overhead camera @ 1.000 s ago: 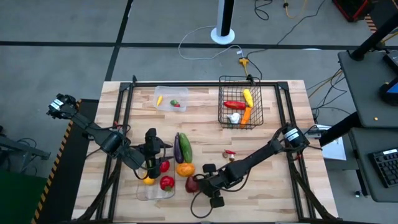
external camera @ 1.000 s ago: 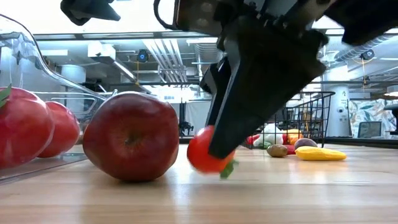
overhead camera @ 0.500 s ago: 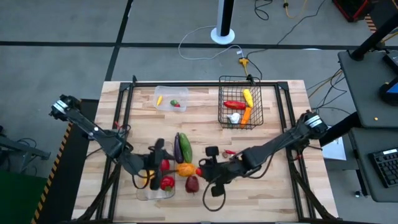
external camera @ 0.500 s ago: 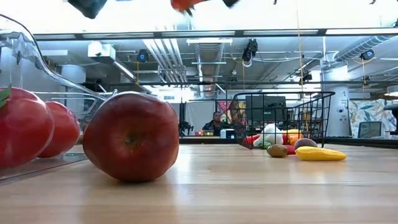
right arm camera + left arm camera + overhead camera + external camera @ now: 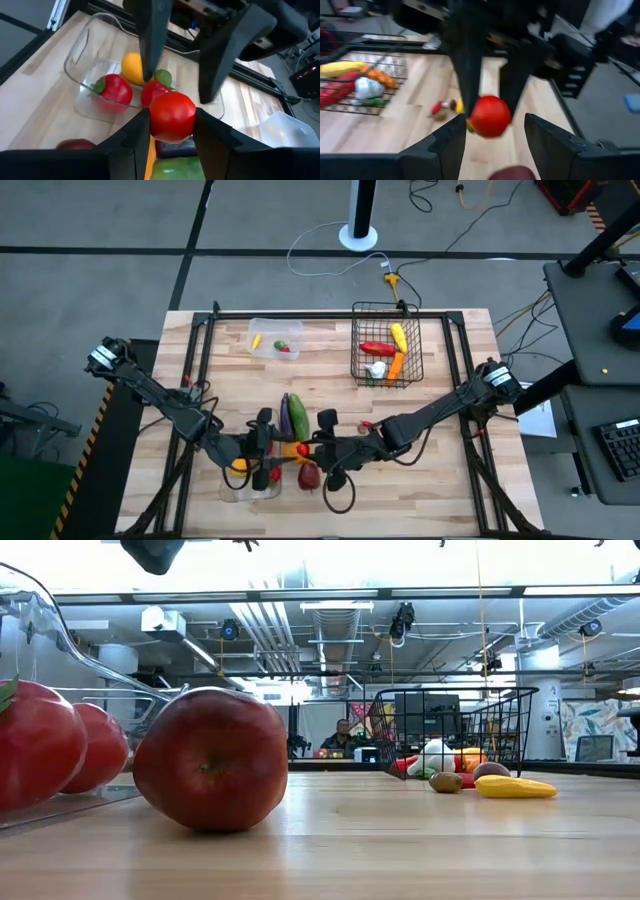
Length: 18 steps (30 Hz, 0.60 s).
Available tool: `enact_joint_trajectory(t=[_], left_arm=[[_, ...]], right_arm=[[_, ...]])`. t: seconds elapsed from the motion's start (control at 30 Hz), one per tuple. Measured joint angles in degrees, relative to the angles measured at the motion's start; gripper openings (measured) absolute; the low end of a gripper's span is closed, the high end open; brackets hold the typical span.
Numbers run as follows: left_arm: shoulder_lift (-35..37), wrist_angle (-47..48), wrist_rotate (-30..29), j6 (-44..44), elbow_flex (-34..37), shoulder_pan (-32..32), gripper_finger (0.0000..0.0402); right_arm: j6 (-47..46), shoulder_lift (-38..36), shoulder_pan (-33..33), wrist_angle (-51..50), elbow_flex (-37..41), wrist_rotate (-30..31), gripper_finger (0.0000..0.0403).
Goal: Sort produce into baskets
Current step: Put the small red tomato into the transparent bin
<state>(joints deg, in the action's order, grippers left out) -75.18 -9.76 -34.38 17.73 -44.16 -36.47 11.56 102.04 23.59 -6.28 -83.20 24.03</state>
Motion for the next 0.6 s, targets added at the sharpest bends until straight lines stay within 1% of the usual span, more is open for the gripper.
enact_joint_trajectory(t=[0.13,0.3,0.4,0.5,0.6], left_arm=[[0.01,0.31,-0.21,2.17,0.02,0.1,0.019],[-0.1,0.06,-1.3,2.28,0.02,0.2,0.022],[-0.55,-1.35,-1.59,0.34,0.02,0.18,0.0235],[-1.12,-2.94,-1.71,-0.34,0.02,0.47,0.0237],[-1.44,-3.61,-1.7,-0.71,0.02,0.57,0.0227]], right_arm=[[2.36,0.04,-0.02,2.97,0.0,-0.05,0.0127],[5.44,0.09,0.0,5.22,0.0,-0.21,0.0127],[6.15,0.13,0.0,5.33,0.0,-0.44,0.0127],[6.54,0.13,-0.02,5.34,0.0,-0.42,0.0127],[6.88,0.13,-0.02,5.35,0.0,-0.42,0.0128]])
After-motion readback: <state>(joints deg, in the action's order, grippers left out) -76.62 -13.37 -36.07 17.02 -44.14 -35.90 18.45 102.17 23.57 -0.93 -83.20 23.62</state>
